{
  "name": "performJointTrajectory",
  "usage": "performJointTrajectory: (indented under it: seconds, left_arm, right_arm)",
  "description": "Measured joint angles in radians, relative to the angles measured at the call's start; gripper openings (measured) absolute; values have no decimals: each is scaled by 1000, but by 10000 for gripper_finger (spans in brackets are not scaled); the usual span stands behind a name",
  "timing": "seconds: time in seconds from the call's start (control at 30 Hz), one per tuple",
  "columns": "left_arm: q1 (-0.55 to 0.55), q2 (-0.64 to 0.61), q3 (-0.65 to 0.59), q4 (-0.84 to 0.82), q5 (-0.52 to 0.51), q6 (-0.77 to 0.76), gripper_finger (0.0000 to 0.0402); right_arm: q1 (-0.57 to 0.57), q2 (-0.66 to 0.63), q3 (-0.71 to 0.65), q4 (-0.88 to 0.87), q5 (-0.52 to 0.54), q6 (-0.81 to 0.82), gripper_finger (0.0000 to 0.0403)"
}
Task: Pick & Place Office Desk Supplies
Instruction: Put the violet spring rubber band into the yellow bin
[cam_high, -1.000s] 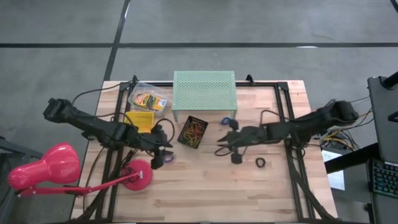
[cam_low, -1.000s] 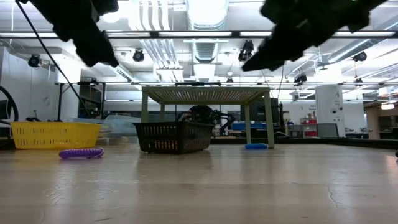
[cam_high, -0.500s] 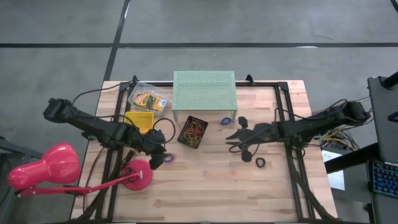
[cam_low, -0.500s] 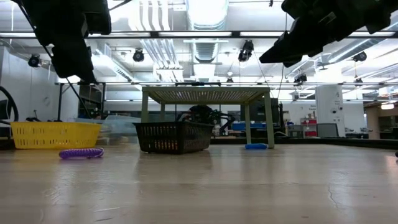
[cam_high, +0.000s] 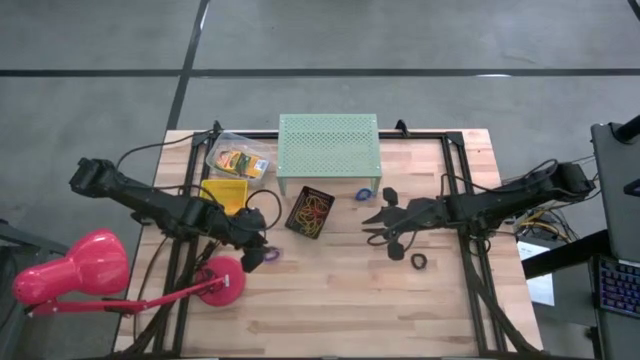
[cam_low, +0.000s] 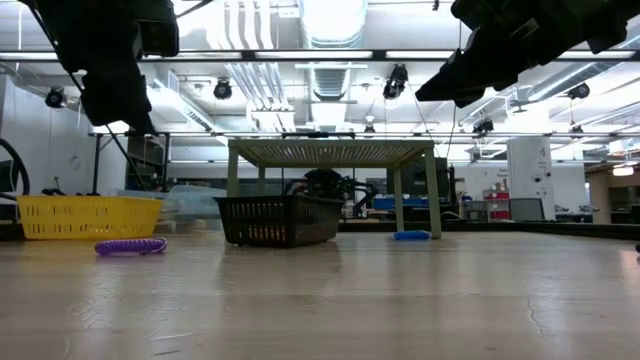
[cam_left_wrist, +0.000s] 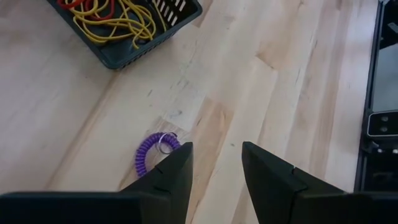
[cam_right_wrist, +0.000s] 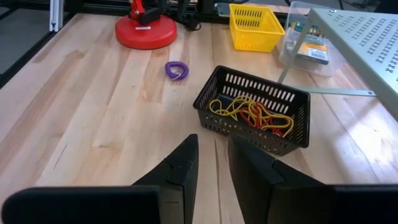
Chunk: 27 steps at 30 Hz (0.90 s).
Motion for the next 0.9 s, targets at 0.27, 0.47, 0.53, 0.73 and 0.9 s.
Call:
performJointTrajectory:
  seconds: [0.27,0.47,0.53,0.73,0.9]
  left_arm:
    - [-1,69,0,2,-2,-58,145]
    - [-1,205,0,24,66,-106,145]
    - [-1,244,0,48,104,-112,145]
    - [0,324,0,60,157,-131,145]
    - [0,340,0,64,165,-142,145]
  right_arm:
    - [0,0,0,0,0,0,69]
    - [0,0,0,0,0,0,73]
    - [0,0,0,0,0,0,76]
    - [0,0,0,0,0,0,84]
    - [0,0,0,0,0,0,86]
